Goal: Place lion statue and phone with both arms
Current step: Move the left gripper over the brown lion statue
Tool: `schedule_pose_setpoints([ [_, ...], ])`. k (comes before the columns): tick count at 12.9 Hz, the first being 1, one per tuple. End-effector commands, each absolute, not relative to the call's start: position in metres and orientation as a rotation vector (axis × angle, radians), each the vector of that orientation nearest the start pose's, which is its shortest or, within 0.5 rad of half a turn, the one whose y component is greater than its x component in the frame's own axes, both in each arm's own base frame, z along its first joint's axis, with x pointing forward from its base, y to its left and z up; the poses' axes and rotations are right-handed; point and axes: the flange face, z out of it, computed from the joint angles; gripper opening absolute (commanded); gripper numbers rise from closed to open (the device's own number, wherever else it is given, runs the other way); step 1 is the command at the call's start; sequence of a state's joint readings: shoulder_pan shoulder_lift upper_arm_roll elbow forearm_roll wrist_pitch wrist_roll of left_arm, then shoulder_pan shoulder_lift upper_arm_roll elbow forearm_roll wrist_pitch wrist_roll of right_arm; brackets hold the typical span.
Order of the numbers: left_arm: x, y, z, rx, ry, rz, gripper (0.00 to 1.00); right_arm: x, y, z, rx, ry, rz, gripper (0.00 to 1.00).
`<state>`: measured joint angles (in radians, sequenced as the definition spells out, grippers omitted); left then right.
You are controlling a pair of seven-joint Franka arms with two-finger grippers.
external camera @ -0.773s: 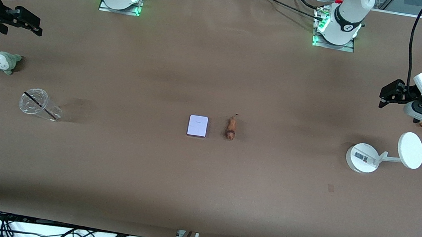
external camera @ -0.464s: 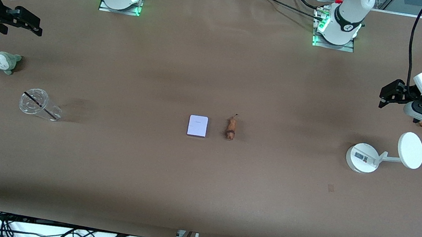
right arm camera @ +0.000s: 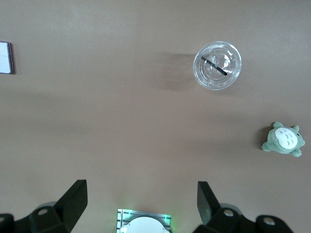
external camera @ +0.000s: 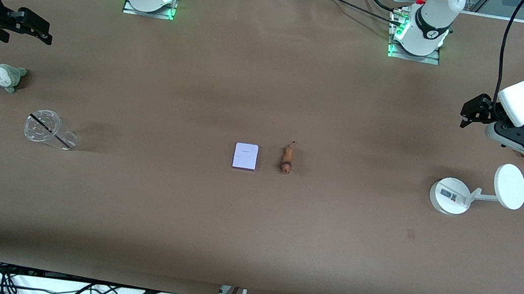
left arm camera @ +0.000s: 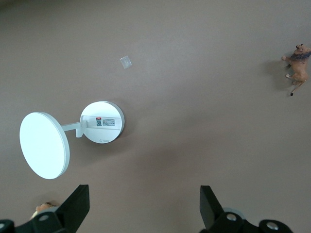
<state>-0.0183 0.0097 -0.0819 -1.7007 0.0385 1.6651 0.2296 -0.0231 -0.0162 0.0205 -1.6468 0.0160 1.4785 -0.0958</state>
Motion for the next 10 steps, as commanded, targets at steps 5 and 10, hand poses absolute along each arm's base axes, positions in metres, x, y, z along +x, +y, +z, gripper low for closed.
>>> schedule_pose_setpoints([
  [5, 0.564, -0.112, 0.534, -3.131, 0.530, 0.141, 1.00, 0.542, 0.006, 0.583, -3.109, -0.172, 0.282, 1.00],
  [10, 0.582, -0.202, 0.484, -3.220, 0.347, 0.045, 1.00, 0.543, 0.005, 0.583, -3.117, -0.170, 0.283, 1.00],
])
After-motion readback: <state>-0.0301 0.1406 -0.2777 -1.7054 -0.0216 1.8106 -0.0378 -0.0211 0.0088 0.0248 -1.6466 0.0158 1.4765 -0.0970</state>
